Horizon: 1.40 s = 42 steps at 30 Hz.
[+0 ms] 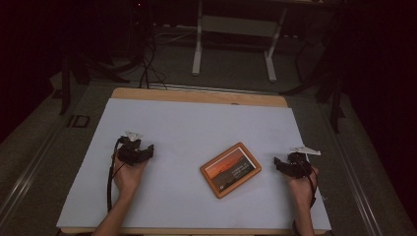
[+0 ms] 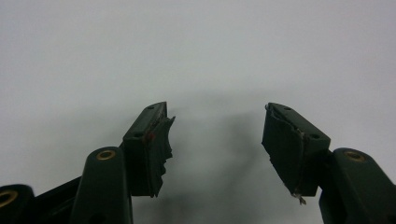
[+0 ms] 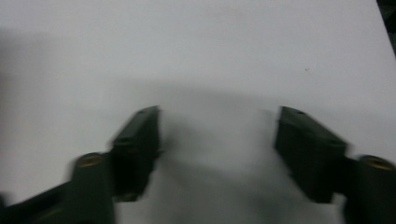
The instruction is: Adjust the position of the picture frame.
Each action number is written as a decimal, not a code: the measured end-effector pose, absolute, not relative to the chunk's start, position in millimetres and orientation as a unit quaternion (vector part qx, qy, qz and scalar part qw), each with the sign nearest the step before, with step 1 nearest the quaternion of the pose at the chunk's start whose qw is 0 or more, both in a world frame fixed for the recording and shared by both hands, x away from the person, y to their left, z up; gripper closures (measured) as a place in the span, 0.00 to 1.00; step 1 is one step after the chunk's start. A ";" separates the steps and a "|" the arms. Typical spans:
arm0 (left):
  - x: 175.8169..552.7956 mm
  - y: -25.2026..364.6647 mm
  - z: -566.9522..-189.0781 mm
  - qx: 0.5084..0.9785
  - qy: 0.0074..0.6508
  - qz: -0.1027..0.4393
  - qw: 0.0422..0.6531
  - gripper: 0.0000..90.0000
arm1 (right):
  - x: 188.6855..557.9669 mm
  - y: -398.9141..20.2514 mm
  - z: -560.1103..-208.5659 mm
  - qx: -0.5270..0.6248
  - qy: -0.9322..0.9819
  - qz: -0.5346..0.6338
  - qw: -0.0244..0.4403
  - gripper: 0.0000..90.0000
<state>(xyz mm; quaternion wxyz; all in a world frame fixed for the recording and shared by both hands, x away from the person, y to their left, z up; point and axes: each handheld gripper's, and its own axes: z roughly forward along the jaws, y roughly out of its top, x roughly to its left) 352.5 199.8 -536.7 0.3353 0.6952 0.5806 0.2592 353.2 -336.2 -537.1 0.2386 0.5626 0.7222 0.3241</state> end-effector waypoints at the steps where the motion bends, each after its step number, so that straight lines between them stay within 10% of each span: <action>1: 351.3 200.4 -534.6 0.696 0.574 0.260 0.344 0.46 | 353.2 -336.2 -537.1 0.563 0.722 0.324 0.239 0.47; 7: 343.6 204.1 -525.4 0.699 0.550 0.243 0.387 0.63 | 347.7 -328.2 -526.2 0.537 0.737 0.336 0.238 0.52; 29: 335.1 168.7 -509.0 0.778 0.437 0.162 0.422 0.63 | 329.1 -293.5 -493.9 0.459 0.783 0.356 0.224 0.55; 42: 335.8 148.7 -503.8 0.808 0.387 0.130 0.425 0.99 | 303.9 -272.2 -477.6 0.404 0.808 0.371 0.213 0.85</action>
